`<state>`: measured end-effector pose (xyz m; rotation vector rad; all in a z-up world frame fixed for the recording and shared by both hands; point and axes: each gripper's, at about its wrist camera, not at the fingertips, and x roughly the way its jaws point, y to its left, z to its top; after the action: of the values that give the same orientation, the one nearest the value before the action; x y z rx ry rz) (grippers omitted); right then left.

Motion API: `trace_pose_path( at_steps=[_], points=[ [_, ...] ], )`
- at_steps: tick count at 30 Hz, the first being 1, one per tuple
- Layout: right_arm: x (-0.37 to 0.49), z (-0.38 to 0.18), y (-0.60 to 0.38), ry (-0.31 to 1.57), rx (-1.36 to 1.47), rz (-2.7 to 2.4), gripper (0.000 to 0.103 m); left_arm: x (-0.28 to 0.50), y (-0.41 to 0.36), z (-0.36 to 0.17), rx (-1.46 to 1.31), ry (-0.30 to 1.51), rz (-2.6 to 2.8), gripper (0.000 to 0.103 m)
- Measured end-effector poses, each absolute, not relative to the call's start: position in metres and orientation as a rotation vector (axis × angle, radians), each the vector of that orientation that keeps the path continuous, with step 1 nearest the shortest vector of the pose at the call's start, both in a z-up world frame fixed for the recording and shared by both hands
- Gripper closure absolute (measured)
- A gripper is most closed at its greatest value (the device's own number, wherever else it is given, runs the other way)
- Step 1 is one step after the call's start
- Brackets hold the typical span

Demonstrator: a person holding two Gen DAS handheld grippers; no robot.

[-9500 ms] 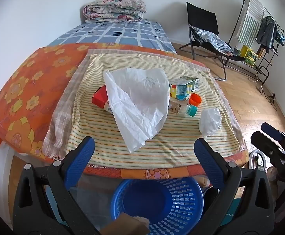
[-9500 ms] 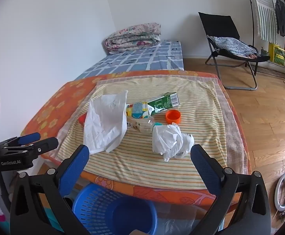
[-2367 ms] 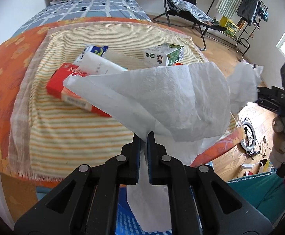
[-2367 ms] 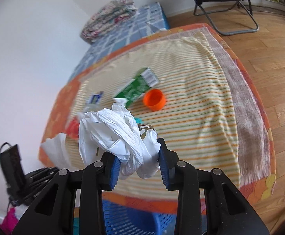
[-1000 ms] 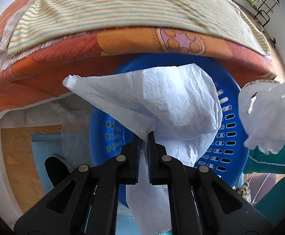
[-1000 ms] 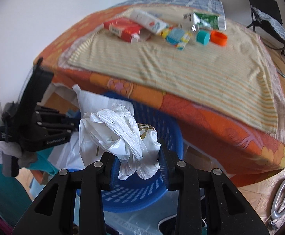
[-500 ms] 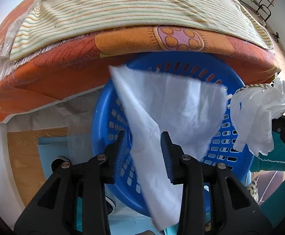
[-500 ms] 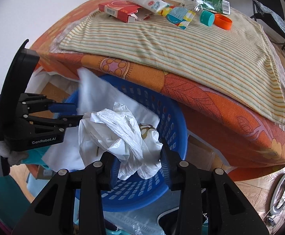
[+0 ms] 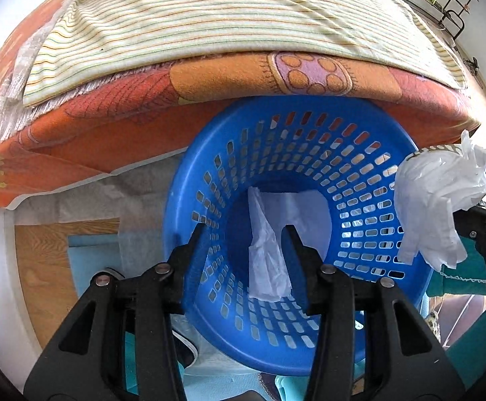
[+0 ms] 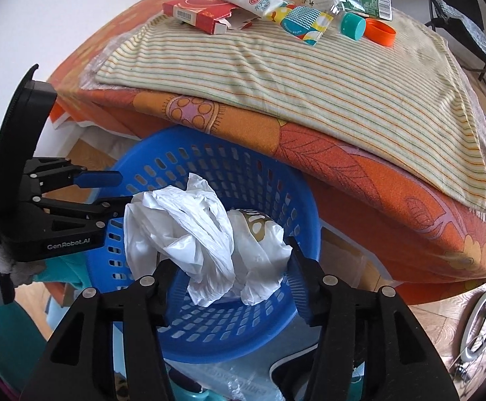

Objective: Collect trash
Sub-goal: 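Open the left tool dropping the white bag while the right tool releases the crumpled bag, then move the left tool to the red tissue box and grasp it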

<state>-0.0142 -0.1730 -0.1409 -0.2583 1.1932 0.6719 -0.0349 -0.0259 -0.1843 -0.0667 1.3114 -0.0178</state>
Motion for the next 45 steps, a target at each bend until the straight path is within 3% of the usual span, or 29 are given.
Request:
trace_pose_path(
  at_steps=[9,14,23,35,38,45],
  points=[
    [-0.014,-0.133,-0.175,1.179,-0.214,0.704,0.048,-0.035,-0.021,-0.181,-0.085,1.299,-0.018,0.057],
    [-0.018,-0.135,-0.171,1.166,-0.243,0.709,0.039,-0.036,-0.018,-0.177,-0.123,1.294,-0.027,0.057],
    [-0.015,-0.137,-0.171,1.184,-0.231,0.713,0.038,-0.035,-0.017,-0.169,-0.129,1.270,-0.017,0.057],
    [0.006,-0.104,-0.174,1.118,-0.156,0.702,0.038,-0.007,0.006,-0.109,-0.181,1.137,-0.005,0.057],
    [0.015,-0.093,-0.174,1.088,-0.145,0.704,0.038,0.006,0.022,-0.094,-0.219,1.105,0.016,0.046],
    [0.047,-0.066,-0.174,1.005,-0.168,0.684,0.038,0.041,0.066,-0.072,-0.269,1.047,0.090,0.045]
  ],
)
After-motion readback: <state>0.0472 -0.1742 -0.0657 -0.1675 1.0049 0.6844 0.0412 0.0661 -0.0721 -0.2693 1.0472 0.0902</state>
